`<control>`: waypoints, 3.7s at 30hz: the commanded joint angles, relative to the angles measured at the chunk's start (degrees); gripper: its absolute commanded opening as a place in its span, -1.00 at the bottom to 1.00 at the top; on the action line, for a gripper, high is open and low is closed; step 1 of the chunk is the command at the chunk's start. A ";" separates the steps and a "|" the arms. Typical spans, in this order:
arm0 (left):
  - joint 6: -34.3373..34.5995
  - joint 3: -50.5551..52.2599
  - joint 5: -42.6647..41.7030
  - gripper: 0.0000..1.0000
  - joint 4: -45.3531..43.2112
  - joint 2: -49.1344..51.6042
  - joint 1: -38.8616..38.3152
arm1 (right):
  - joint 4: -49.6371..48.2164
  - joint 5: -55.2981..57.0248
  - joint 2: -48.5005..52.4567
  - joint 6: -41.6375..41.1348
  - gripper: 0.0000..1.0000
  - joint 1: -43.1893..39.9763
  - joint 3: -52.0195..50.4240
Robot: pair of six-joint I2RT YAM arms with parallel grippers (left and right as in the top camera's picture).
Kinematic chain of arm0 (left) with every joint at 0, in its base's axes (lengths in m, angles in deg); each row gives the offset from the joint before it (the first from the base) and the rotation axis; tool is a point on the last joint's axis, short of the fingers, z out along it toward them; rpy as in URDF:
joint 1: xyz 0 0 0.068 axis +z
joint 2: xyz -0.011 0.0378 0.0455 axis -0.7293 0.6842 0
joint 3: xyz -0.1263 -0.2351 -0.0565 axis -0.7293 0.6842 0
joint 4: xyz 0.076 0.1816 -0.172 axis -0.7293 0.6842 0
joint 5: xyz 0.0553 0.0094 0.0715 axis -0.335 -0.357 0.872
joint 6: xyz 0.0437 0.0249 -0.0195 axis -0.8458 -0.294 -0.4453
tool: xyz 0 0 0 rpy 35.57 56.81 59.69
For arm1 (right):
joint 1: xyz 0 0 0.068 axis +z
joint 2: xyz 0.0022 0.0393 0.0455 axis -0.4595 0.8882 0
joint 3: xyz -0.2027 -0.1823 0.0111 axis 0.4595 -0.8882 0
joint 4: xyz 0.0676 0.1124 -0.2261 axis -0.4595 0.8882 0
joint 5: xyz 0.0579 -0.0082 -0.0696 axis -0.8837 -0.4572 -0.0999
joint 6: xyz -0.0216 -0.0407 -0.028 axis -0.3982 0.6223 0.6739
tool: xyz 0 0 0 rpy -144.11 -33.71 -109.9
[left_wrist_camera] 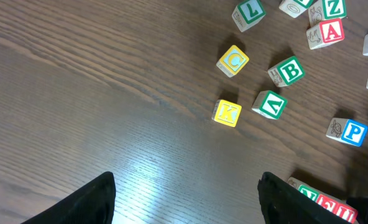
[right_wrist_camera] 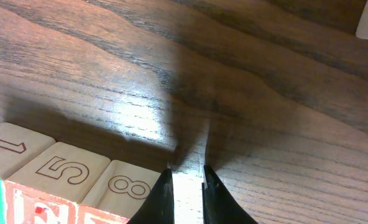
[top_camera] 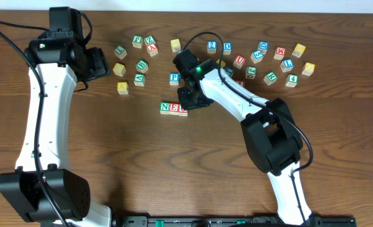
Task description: Spell out NEURIPS
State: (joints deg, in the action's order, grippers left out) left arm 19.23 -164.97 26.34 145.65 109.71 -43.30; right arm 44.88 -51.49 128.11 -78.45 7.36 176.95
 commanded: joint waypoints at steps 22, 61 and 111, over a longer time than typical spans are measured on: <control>-1.01 0.42 -0.11 0.45 0.20 0.70 -0.13 | -1.09 -0.79 0.44 -0.72 -0.75 1.77 -0.02; -1.44 9.73 -2.86 0.44 -4.76 2.10 -4.70 | -0.22 -1.01 -0.59 -1.40 -0.51 0.96 0.28; -13.05 17.86 -17.86 -0.78 -18.25 18.75 -15.23 | 6.88 -0.31 -2.91 -2.80 -0.80 -4.02 -0.22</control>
State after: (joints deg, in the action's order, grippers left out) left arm 7.38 -147.47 9.36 126.81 128.18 -58.64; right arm 51.68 -52.30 127.39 -80.85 3.52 176.95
